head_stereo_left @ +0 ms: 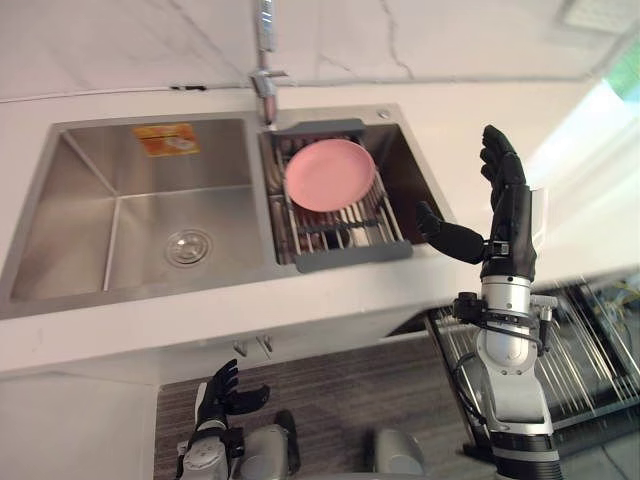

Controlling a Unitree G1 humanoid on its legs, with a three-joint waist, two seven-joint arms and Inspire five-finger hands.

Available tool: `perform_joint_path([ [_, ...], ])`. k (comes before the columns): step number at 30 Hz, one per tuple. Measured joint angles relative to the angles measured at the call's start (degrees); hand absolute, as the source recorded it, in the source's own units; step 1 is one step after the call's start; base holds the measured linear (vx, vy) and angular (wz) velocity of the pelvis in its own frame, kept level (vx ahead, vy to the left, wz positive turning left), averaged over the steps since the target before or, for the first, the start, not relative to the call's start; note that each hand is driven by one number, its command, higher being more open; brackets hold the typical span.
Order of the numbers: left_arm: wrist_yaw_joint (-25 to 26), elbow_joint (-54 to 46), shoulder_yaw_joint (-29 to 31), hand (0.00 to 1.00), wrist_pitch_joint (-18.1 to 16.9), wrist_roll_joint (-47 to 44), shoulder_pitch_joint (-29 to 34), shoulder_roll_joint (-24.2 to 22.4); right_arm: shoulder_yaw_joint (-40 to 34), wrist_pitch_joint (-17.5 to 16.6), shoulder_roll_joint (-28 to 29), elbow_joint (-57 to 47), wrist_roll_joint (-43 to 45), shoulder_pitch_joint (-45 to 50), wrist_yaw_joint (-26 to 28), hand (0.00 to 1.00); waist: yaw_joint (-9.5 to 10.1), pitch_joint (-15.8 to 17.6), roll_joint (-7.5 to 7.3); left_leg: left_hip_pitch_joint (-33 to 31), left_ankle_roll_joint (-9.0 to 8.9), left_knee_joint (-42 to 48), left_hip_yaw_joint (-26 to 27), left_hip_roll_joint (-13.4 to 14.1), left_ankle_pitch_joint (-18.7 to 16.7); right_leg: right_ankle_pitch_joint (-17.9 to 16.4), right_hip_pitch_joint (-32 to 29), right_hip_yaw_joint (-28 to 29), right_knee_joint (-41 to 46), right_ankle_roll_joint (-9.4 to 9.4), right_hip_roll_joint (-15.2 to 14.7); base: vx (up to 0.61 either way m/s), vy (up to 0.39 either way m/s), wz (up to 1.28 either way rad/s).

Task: Walk over to the sink, pick up the cup, carry it to the dishwasher, place the cup inside the dishwasher, then close the dishwasher door

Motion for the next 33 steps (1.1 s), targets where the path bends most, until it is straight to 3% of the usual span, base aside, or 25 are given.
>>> perform_joint_path([
  [3,0.05,-0.16,0.49,0.9,-0.3,0.0,1.65,0.07,1.26,0.04,-0.71,2.47,-0.17,-0.71,1.86,0.9,1.22,-0.22,0.27,0.69,-1.08,-0.92,0.49,1.77,-0.71,2.95,3.39,0.51,-7.25,-0.35,2.27,0.2,-0.056,-0.21],
  [8,-0.34,0.35,0.26,0.9,-0.29,0.06,2.83,-1.68,1.21,1.01,-2.15,4.13,-0.43,1.46,3.41,0.9,0.97,-0.76,0.47,3.62,-1.08,-4.4,0.6,1.58,-0.68,4.03,5.95,0.58,-10.3,-0.31,2.52,0.08,-0.012,-0.06],
  [9,-0.47,2.42,-1.37,0.9,-0.25,0.1,3.1,-0.68,2.02,2.46,-2.11,6.16,-2.77,3.6,3.71,0.9,0.61,-2.72,1.12,7.13,-1.35,-20.53,-1.79,-0.7,10.58,8.13,4.9,-0.11,-15.23,-0.43,2.43,0.0,0.0,0.0],
  [23,-0.38,2.9,-0.54,0.9,-0.22,0.01,3.09,-0.83,1.62,3.35,-1.33,6.16,-6.84,2.97,1.5,0.9,1.03,-3.05,0.6,8.19,-1.43,-21.06,-2.38,-0.68,10.54,8.0,6.05,-1.01,-15.12,-0.29,2.16,0.0,0.001,0.02],
  [33,0.14,3.14,3.96,0.9,0.03,-0.52,3.37,-0.41,-0.45,4.0,-6.93,13.53,-10.28,-9.77,-1.59,0.9,2.99,-3.24,-0.79,6.97,-1.56,-22.09,-5.25,-0.79,11.47,7.75,6.11,-4.43,-15.25,-0.31,1.81,-0.01,-0.002,0.17],
])
